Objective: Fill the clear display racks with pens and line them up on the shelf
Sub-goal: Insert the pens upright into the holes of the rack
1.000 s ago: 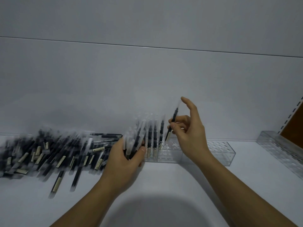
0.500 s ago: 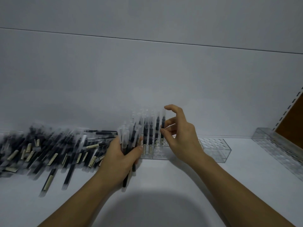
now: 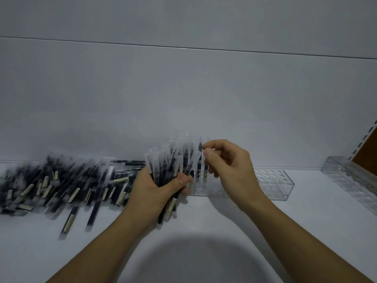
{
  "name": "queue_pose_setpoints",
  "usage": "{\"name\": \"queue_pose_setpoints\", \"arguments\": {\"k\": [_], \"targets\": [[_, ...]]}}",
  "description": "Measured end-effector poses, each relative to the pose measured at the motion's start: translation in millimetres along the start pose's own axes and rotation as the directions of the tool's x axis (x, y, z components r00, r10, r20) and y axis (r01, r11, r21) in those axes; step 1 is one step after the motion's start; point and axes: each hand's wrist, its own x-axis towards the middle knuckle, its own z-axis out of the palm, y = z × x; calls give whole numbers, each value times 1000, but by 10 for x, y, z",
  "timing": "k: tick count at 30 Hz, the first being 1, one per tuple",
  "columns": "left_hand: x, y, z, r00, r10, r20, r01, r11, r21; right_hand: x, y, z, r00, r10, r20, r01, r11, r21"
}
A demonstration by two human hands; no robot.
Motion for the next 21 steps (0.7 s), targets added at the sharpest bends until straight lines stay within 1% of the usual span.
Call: {"name": "queue_pose_setpoints", "arguments": {"k": [2, 3, 8, 10, 12, 15, 21], "targets": [[-3, 20, -1, 1000, -5, -14, 5, 1000, -8, -24, -22, 5, 993, 50, 108, -62, 992, 111], [-4, 26, 1, 1000, -2, -16, 2, 1000, 2, -34, -27, 7, 987, 65, 149, -84, 988, 131], [-6, -7, 38, 999, 23, 34, -25, 998, 49, -30, 15, 4, 961, 79, 264, -111, 988, 109], [9, -41, 43, 999, 51, 0, -51, 997, 54, -10, -6, -28, 955, 73, 287, -102, 991, 88], [48, -80, 12, 994, 97, -44, -94, 993, 70, 27, -33, -89, 964, 83, 252, -122, 983, 141], [80, -97, -33, 990, 121, -67, -116, 990, 77, 109, -61, -216, 985, 113, 130, -139, 967, 215], [62, -106, -25, 995, 88, -41, -85, 994, 64, 212, -1, -383, 987, 117, -110, -96, 979, 179]]}}
